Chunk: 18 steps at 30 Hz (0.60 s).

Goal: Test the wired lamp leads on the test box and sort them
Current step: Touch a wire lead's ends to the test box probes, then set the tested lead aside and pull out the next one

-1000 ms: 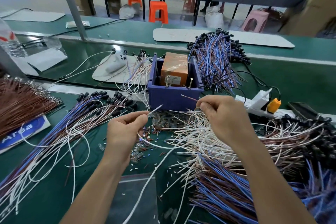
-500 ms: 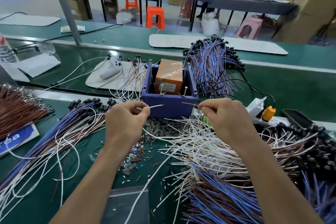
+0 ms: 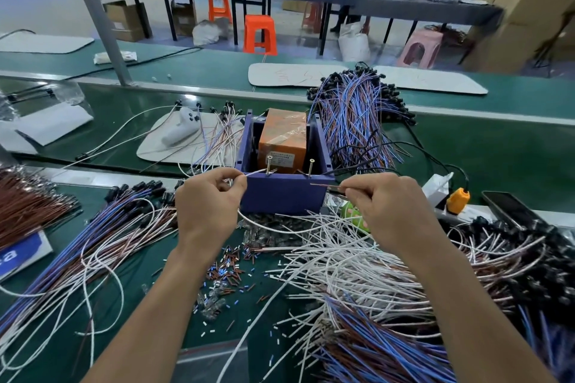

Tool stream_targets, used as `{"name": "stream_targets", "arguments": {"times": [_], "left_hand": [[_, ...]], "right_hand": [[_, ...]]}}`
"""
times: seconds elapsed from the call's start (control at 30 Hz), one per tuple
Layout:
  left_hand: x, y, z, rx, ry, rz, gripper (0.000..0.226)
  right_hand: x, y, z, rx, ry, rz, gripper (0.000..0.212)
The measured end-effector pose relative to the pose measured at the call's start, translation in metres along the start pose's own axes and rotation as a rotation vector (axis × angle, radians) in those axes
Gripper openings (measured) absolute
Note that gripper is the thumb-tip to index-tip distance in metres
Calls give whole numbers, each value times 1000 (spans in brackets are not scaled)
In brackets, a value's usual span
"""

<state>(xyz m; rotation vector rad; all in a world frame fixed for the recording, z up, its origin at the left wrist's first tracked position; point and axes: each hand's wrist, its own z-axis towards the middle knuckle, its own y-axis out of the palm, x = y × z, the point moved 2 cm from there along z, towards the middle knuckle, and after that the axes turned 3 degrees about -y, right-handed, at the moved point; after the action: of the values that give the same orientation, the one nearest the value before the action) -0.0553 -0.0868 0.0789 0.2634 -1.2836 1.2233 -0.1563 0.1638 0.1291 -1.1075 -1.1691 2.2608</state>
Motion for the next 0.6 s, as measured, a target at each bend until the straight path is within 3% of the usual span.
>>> {"name": "stream_targets", "arguments": {"times": [0.1, 0.3, 0.6], "left_hand": [[1, 2, 1, 2, 1, -32, 35], [1, 1, 5, -14, -16, -67, 18], [2, 2, 5, -62, 5, -98, 21]], "right_hand": [[0, 1, 3, -21, -2, -1, 14], [-5, 2, 11, -39, -40, -51, 13], [-9, 9, 23, -76, -42, -116, 18]]}}
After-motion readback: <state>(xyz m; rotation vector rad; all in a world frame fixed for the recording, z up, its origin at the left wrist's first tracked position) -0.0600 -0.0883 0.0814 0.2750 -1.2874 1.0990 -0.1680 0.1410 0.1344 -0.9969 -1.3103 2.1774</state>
